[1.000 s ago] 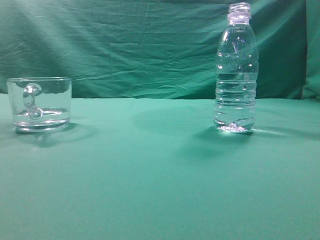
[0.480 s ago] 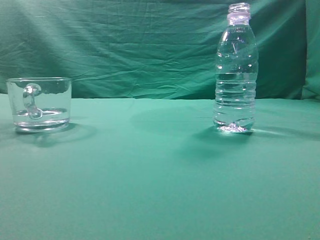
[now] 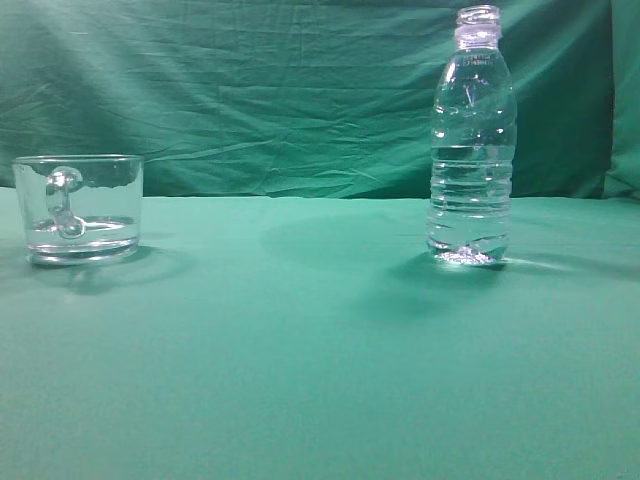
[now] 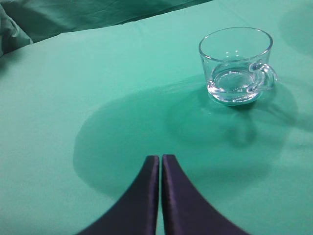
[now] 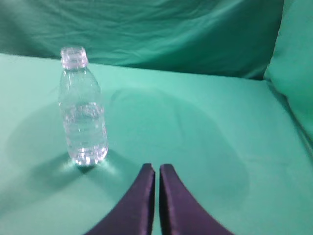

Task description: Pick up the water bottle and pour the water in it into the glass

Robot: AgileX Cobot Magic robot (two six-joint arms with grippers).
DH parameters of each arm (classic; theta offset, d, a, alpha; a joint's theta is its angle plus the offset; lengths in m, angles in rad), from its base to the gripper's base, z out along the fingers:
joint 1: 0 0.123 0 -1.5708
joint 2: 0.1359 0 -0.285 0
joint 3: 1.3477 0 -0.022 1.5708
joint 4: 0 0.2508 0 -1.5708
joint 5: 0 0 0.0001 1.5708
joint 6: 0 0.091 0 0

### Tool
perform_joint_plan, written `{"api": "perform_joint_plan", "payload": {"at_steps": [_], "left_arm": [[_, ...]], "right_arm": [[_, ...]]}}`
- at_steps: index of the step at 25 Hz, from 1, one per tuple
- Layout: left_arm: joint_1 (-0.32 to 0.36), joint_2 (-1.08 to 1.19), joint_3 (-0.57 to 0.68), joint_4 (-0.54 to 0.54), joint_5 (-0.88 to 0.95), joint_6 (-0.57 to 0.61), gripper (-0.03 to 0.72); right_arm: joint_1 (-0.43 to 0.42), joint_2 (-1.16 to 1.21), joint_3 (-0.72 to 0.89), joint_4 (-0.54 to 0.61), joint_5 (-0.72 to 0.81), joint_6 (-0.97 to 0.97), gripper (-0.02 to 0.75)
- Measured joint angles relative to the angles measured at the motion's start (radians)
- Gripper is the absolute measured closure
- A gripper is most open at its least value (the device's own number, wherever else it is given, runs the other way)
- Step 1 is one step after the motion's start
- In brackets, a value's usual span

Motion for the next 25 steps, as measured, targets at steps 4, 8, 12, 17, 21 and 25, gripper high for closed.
{"api": "perform_joint_plan", "payload": {"at_steps": [4,8,12,17,21,25], "left_arm": [[0.000,0.000,0.000,0.000,0.000,0.000,0.688],[0.000,0.000,0.000,0.000,0.000,0.000,0.688],[0.000,0.000,0.000,0.000,0.000,0.000,0.688],[0.000,0.000,0.000,0.000,0.000,0.000,0.688],[0.000,0.000,0.000,0.000,0.000,0.000,0.688],[0.000,0.000,0.000,0.000,0.000,0.000,0.688]], "right_arm": [[0.000,-0.047,0.101,-0.006,0.020,-0.002,0.738],[0.000,-0.056,0.125,-0.011,0.041,0.000,0.738],[-0.005,-0.079,0.125,-0.031,0.099,0.000,0.738],[-0.089,-0.125,0.125,-0.035,0.115,0.001,0.738],[-0.140,-0.125,0.125,-0.035,0.115,0.001,0.738],[-0.149,-0.125,0.125,-0.035,0.116,0.001,0.738]]}}
